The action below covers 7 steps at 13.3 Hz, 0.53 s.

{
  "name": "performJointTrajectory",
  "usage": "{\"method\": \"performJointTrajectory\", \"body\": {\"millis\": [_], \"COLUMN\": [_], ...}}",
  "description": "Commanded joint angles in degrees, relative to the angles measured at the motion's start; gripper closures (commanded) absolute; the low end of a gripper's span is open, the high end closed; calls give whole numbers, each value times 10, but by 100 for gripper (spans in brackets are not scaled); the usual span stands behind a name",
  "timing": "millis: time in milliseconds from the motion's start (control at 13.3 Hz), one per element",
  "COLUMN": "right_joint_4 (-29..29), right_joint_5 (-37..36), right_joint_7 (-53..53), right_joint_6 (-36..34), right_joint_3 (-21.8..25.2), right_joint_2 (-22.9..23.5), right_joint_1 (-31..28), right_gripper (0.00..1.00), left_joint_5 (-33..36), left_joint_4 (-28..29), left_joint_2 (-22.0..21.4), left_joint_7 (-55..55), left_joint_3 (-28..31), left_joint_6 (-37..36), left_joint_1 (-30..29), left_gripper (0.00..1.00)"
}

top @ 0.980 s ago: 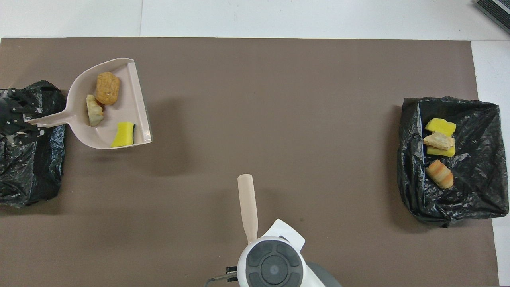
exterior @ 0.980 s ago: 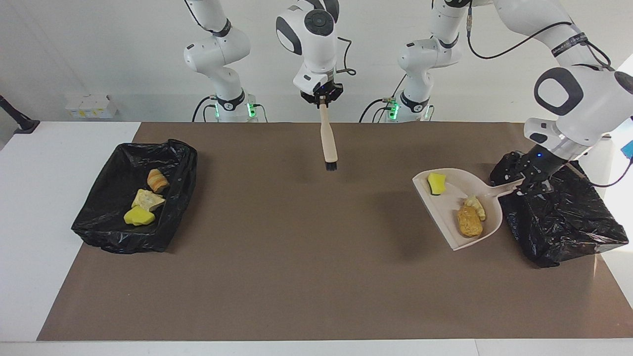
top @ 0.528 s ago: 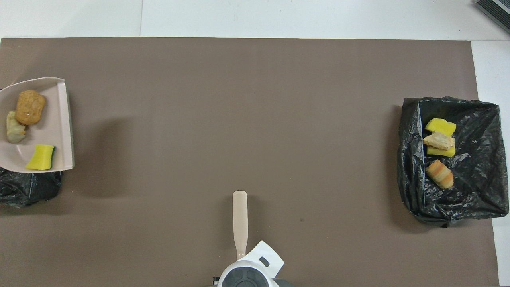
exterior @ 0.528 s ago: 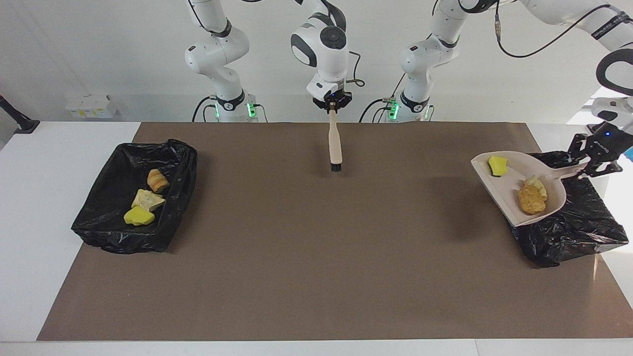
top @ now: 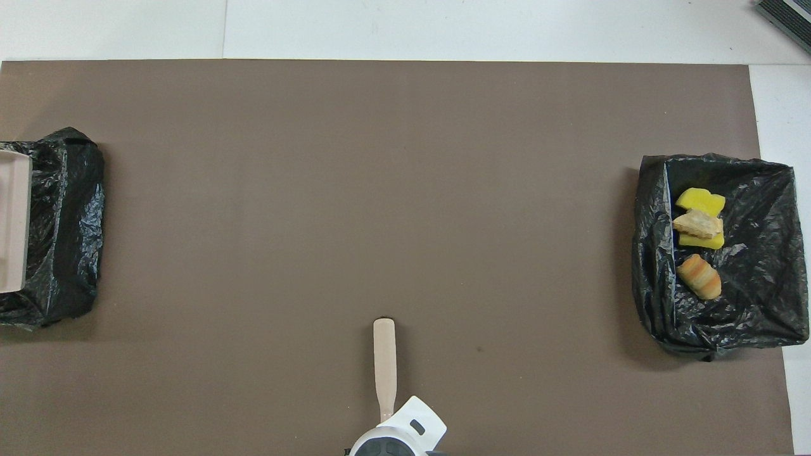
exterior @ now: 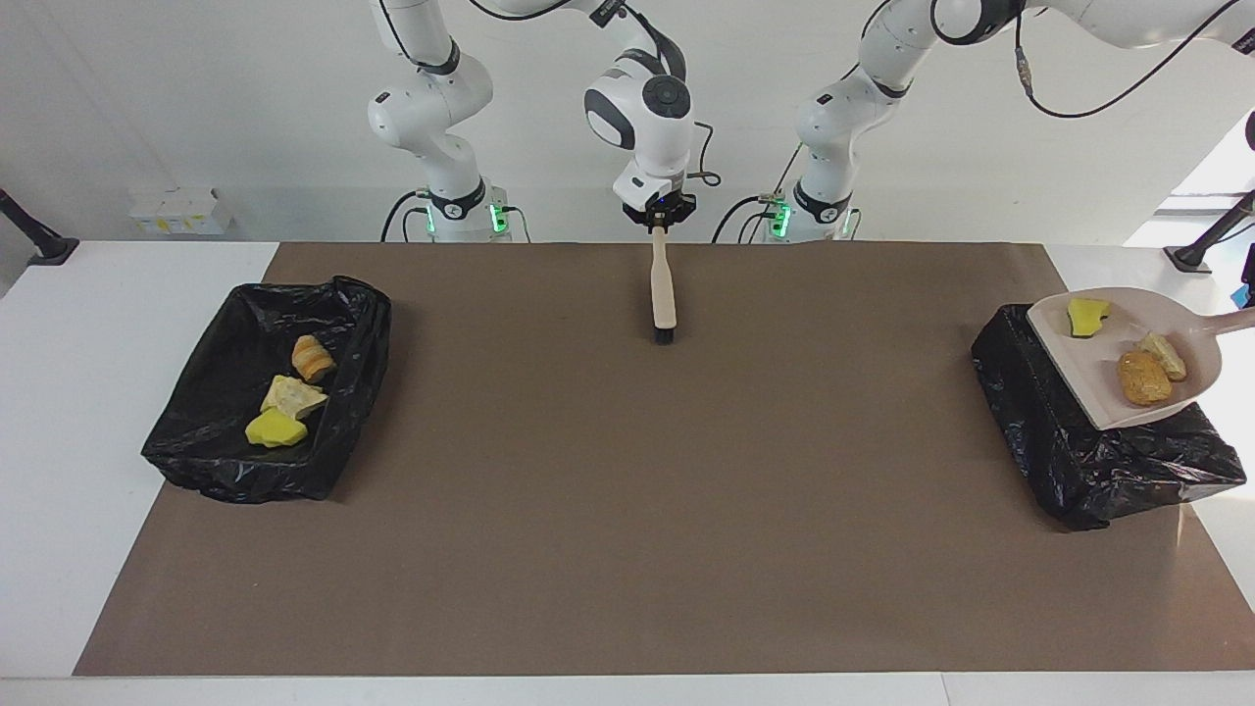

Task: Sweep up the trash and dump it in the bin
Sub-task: 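Tilt the dustpan with the left gripper to dump pieces into the bag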

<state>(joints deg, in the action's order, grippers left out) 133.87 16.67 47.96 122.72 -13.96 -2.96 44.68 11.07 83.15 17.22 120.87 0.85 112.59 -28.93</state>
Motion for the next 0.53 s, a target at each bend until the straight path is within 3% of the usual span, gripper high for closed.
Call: {"method": "performJointTrajectory", "body": {"millis": [0, 302, 377, 452], "right_joint_4": [12, 11, 11, 9], "right_joint_5": [11, 13, 13, 13], "right_joint_7": [-26, 2, 11, 13], "right_joint_6": [16, 32, 37, 37], "right_joint_3": [0, 1, 1, 1], "right_joint_2": [-7, 0, 2, 2], "right_joint_1": [1, 3, 3, 3], "right_gripper": [100, 96, 88, 65], "left_joint_5": [82, 296, 361, 413], "left_joint_4": [17, 95, 124, 146], "left_joint_2": [-3, -43, -60, -72], "left_joint_7": [-42, -187, -206, -224], "left_joint_3": [1, 1, 1, 1], "left_joint_6": [25, 66, 95, 116], "left_joint_1": [21, 63, 63, 63], "left_gripper": [100, 100, 100, 100]}}
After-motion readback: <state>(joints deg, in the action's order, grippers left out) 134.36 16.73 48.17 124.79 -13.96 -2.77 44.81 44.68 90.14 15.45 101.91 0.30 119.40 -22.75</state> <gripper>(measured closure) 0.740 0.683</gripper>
